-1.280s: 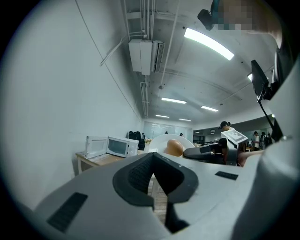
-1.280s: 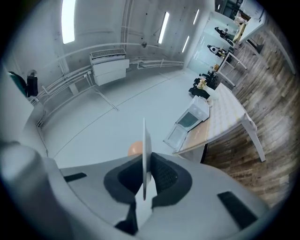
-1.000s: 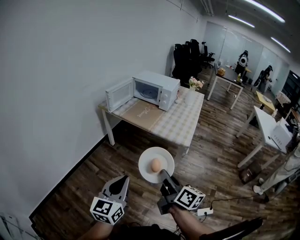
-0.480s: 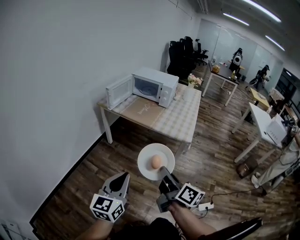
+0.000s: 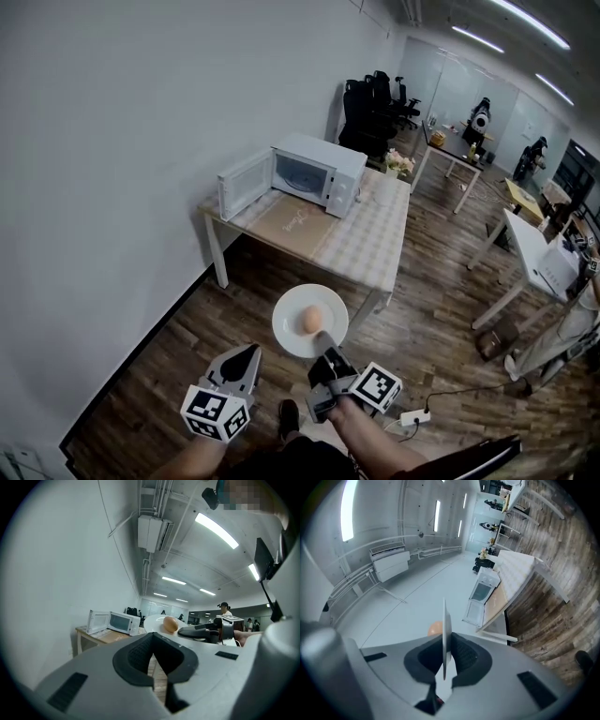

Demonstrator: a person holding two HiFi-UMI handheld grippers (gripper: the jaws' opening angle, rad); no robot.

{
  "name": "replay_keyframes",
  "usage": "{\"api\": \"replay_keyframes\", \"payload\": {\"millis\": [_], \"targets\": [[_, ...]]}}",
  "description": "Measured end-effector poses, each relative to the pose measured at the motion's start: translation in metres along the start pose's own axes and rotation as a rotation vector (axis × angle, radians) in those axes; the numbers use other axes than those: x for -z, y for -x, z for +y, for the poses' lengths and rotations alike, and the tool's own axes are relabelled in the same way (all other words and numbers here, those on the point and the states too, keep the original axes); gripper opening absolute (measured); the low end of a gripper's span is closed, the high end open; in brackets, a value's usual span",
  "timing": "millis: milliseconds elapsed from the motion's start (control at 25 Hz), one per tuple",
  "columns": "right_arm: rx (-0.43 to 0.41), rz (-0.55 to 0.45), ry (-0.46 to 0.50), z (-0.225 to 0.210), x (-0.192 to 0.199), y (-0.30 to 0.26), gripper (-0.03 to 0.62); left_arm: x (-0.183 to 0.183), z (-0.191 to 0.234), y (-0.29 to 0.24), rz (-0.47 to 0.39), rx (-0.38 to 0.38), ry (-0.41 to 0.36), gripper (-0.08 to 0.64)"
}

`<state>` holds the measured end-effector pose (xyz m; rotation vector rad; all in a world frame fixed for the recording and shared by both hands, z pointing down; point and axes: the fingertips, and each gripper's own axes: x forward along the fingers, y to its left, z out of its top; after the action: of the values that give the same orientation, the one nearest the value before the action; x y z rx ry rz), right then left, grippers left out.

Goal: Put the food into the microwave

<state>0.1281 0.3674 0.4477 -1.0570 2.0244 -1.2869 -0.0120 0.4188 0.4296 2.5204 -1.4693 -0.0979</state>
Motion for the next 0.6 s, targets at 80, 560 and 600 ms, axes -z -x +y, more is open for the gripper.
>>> {"api": "replay_keyframes", "payload": {"millis": [80, 560, 600], "targets": [[-0.010, -0.002, -0.021, -0.004, -0.004, -0.015, 0.025, -0.004, 0.011, -0.011, 0.003, -0.018, -0.007, 0.008], [-0.030, 0.025, -0.110, -0.046, -0.053, -0.104, 0.025, -0.016, 0.067, -0.109, 0.044, -0.094, -0.009, 0.008], [-0.030, 0.029, -0.115, -0.050, -0.057, -0.109, 0.025, -0.016, 0.068, -0.117, 0.051, -0.098, -0.009, 0.008]]}}
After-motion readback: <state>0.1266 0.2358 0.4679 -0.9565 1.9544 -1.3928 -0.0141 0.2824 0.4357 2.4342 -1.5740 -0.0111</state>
